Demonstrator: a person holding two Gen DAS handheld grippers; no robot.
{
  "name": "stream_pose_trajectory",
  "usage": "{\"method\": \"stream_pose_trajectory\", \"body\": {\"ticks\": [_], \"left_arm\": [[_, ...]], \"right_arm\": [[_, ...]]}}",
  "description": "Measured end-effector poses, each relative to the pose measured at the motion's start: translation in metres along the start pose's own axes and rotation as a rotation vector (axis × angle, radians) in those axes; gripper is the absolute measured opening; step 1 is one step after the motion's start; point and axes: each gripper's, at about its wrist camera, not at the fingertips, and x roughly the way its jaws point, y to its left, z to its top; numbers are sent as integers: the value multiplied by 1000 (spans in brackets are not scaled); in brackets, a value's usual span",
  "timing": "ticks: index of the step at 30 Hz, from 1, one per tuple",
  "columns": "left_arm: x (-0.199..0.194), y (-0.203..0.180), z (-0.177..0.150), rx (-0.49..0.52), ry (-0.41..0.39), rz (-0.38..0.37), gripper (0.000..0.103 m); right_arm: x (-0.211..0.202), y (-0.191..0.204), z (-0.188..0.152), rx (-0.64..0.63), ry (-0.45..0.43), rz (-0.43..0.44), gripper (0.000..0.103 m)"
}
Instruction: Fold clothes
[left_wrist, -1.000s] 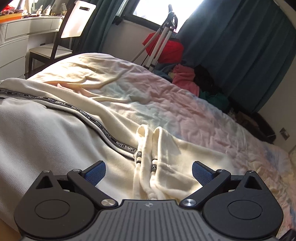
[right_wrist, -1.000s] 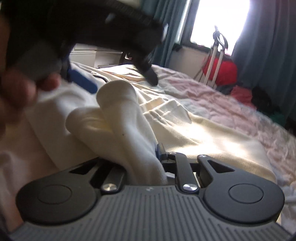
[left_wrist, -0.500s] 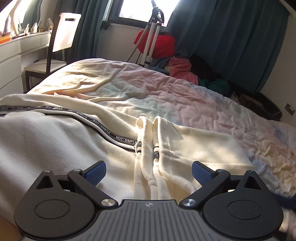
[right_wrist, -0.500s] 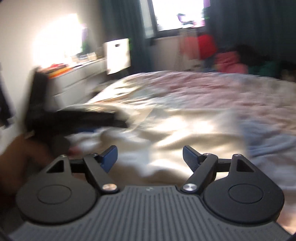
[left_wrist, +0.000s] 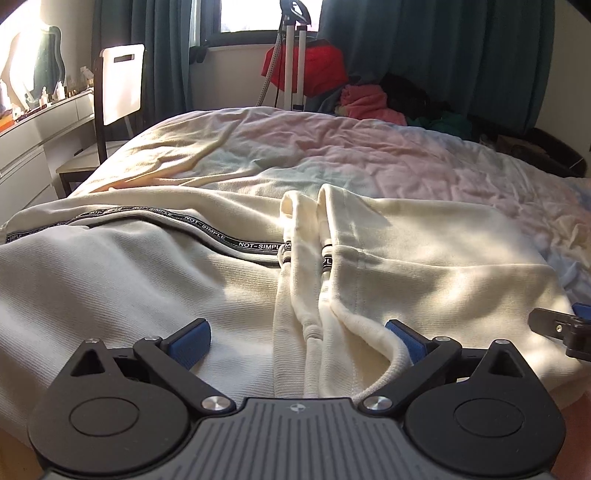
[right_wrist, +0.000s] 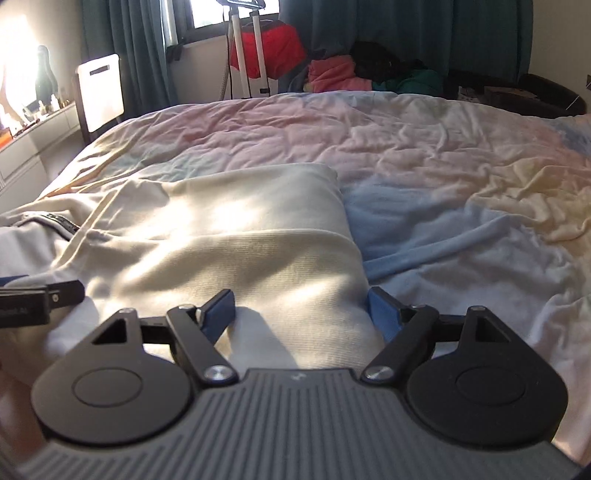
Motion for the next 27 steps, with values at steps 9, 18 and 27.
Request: {"method": "stream_pose_trajectory", "body": {"ticks": [9,18,27], "left_arm": [[-31,27,10,-149,-23,-28,101],[-134,124,6,-494,-303,146,103],[-143,228,-44,-1179,-200,101,102]], "right_arm": [[-16,-3,-6,19,4,13,81],[-26,-12,-8,83,32,10,80],[-33,1,-6,15,7,-43,80]]}}
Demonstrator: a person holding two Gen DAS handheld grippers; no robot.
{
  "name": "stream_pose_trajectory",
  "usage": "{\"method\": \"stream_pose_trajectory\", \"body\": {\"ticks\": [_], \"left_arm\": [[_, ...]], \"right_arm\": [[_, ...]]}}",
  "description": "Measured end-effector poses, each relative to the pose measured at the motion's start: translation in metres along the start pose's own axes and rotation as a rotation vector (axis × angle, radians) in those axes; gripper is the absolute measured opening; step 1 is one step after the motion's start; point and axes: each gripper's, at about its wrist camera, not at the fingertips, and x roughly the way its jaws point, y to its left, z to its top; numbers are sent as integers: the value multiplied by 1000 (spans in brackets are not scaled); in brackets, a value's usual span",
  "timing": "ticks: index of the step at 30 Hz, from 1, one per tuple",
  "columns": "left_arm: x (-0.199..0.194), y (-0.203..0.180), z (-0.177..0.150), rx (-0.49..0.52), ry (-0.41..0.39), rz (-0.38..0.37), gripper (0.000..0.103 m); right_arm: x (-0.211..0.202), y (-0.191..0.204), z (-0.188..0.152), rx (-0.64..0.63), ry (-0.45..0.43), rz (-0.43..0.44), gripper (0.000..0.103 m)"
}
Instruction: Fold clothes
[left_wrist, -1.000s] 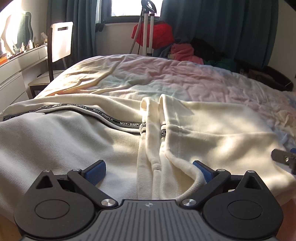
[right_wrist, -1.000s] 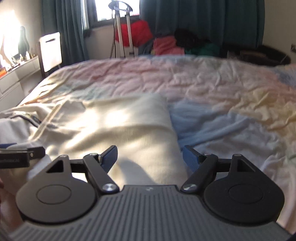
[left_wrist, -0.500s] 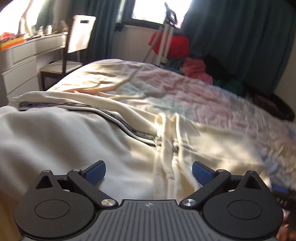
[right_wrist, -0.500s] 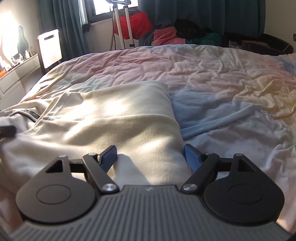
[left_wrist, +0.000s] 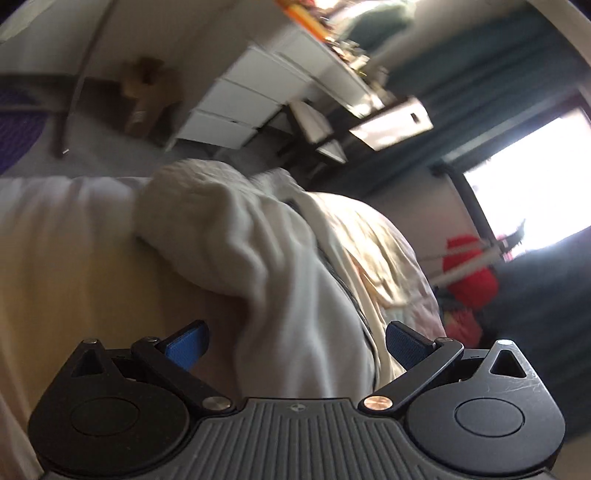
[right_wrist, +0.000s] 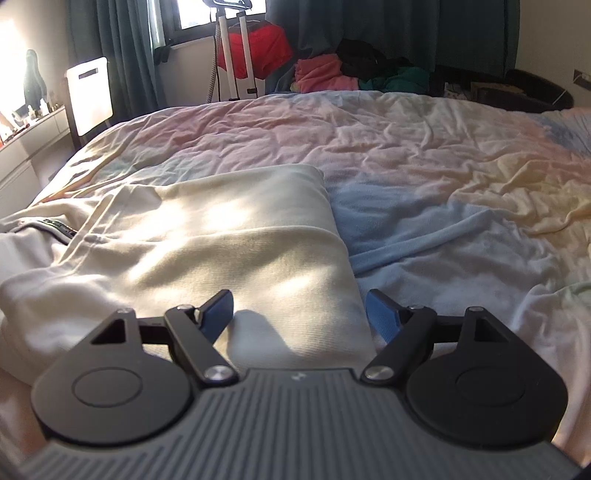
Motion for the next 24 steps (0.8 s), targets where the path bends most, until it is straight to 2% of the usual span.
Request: {"method": "stream_pose_trajectory", "body": {"ticks": [3,8,11,15,19,20,22,23,24], "left_arm": [[10,12,9,-73,43,26,102],[45,25,21,-146,159,-35,101],[61,32,33,-213,146,-29,99],[74,42,51,-218,78,-4,93],[74,44,56,-148,8,42,73],[73,41,56,-114,-6,50,70],[70,31,56,-29,-36,71,54],[70,24,55,17,-51,88,52],[71,17,55,59,-64,106,47]], "right_arm": [[-3,0,0,1,-10,-7,80],[-14,7,5,2,-66,5,80],[-23,22,7,-50,-110,38,80],[-24,51,1,-154,-110,116,80],[-23,81,-10,-278,-107,206,80],[-20,86,-13,-299,-87,216,80],[-5,91,-21,-301,-18,224,80],[2,93,-25,-302,18,227,80],[4,94,-26,-308,13,227,81]]}}
